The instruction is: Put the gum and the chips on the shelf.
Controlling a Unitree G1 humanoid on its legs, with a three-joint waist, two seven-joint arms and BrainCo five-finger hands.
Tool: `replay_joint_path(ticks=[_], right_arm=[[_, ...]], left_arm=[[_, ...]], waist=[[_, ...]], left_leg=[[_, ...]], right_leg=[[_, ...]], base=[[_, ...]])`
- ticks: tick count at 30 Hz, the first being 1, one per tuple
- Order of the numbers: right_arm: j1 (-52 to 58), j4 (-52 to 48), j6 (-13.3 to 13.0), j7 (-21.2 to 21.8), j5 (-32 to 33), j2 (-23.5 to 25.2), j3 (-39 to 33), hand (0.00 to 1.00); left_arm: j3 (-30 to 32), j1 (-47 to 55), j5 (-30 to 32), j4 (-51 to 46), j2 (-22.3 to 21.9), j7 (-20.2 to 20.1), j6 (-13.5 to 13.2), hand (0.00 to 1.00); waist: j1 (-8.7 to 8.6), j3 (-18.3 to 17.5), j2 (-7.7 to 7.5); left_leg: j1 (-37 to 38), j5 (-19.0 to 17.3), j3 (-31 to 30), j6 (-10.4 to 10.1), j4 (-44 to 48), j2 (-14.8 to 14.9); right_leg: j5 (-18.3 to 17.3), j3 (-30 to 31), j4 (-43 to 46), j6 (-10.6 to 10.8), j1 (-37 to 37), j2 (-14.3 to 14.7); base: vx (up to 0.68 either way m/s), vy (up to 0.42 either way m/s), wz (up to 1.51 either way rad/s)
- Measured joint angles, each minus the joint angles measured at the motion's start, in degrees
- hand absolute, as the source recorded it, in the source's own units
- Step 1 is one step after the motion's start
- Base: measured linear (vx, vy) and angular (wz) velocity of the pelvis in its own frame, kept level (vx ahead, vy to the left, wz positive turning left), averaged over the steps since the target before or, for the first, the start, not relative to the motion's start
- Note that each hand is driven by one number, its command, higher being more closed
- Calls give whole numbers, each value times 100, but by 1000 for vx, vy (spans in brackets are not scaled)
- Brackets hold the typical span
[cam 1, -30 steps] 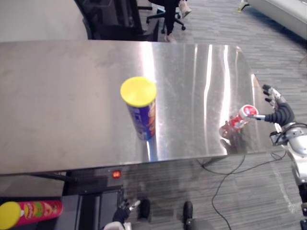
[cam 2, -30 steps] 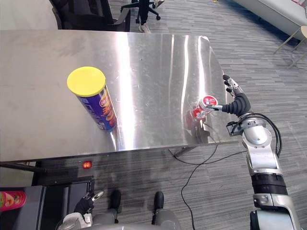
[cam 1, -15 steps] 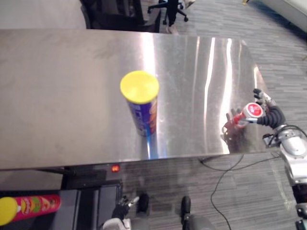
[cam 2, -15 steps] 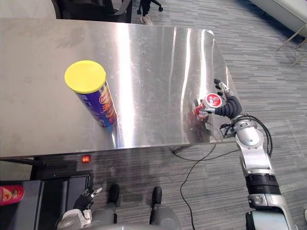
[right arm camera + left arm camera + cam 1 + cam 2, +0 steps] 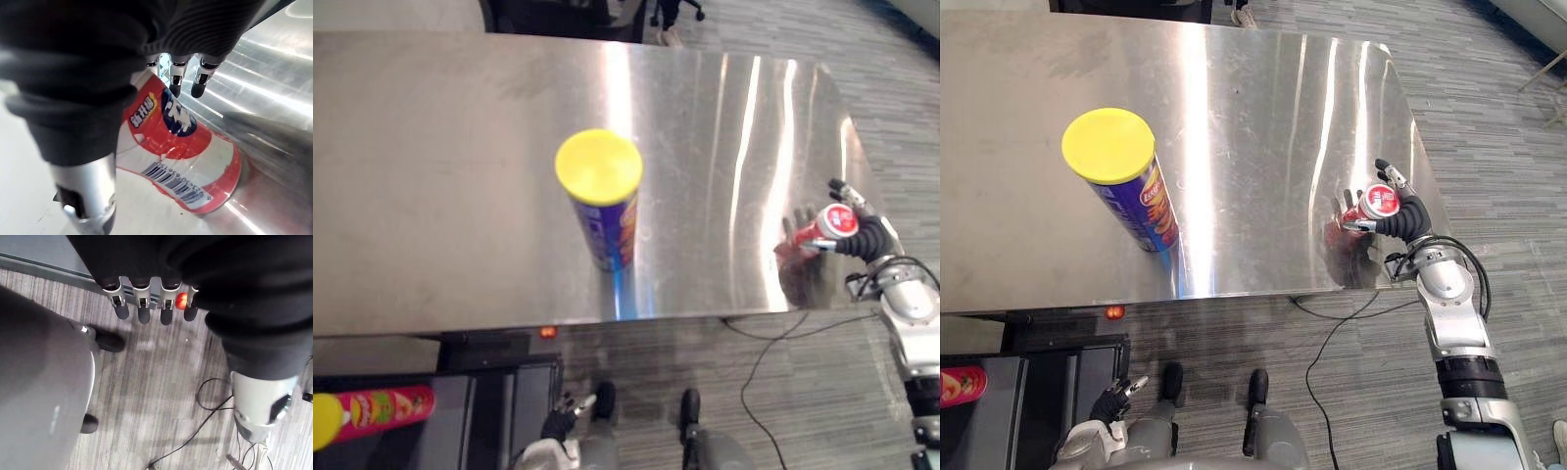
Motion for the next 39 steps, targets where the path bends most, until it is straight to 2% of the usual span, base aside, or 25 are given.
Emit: replay_joint_path(ticks=[17,26,34,36,39], right_arm=[[6,-218,-75,-88,41,88,-70,0],[111,-323,-248,-140,35,340,-413,0],[232,-420,-190,-197,-51,658,-384,0],[348,-444,-246,-299,-83,850,-423,0],[398,-449,-260,-328,-84,857,-425,0]], left_arm=[[0,-102,-7,9,31,70,-27,0],[62,-224,0,7,41,126,-33,0],[96,-255,47,9,40,169,-33,0],[110,-290,47,17,46,174,-33,0],[111,-298,49,22,54,175,-34,0]], waist=[[34,87,-31],[149,198,-86],[173,214,-127],[204,232,-156],[208,236,-167]], left_leg=[[-247,-61,-19,-65,169,41],[-398,-49,-121,-60,180,42],[-401,-50,-131,-61,171,43],[-420,-48,-141,-63,171,44],[-434,-47,-144,-62,170,42]], right_leg=[[0,-9,53,-3,-182,49],[-3,-87,54,-7,-283,56],[-3,-89,50,-7,-280,60],[-2,-97,45,-7,-288,62],[-2,-111,45,-7,-290,61]], base=[[0,0,0],[-4,-5,4],[2,-2,1],[0,0,0],[-6,-2,4]])
